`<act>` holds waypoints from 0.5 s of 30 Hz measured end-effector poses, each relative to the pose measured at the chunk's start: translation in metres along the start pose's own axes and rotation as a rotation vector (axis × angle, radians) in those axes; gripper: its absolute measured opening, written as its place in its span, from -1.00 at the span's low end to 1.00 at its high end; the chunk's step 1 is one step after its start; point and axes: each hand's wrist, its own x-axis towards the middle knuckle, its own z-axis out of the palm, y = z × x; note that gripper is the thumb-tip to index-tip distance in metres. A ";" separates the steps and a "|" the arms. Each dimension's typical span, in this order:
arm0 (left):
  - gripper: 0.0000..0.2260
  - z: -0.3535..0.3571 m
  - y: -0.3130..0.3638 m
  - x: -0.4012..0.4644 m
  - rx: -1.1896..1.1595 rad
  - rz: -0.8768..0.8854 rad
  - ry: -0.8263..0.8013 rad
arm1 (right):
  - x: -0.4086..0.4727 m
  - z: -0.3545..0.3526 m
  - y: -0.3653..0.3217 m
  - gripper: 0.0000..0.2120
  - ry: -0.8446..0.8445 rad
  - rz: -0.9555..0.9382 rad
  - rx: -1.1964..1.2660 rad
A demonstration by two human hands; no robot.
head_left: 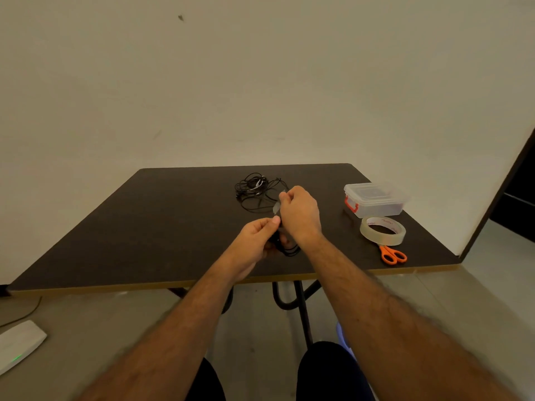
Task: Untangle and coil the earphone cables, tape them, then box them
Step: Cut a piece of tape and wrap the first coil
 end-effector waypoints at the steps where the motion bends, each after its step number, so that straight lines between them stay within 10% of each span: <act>1: -0.78 0.001 0.000 -0.003 0.000 0.009 0.010 | 0.000 -0.001 0.000 -0.82 0.015 0.005 -0.007; 15: -0.84 0.033 0.038 -0.044 0.214 0.169 0.276 | -0.033 -0.036 -0.031 -0.78 0.101 -0.036 0.144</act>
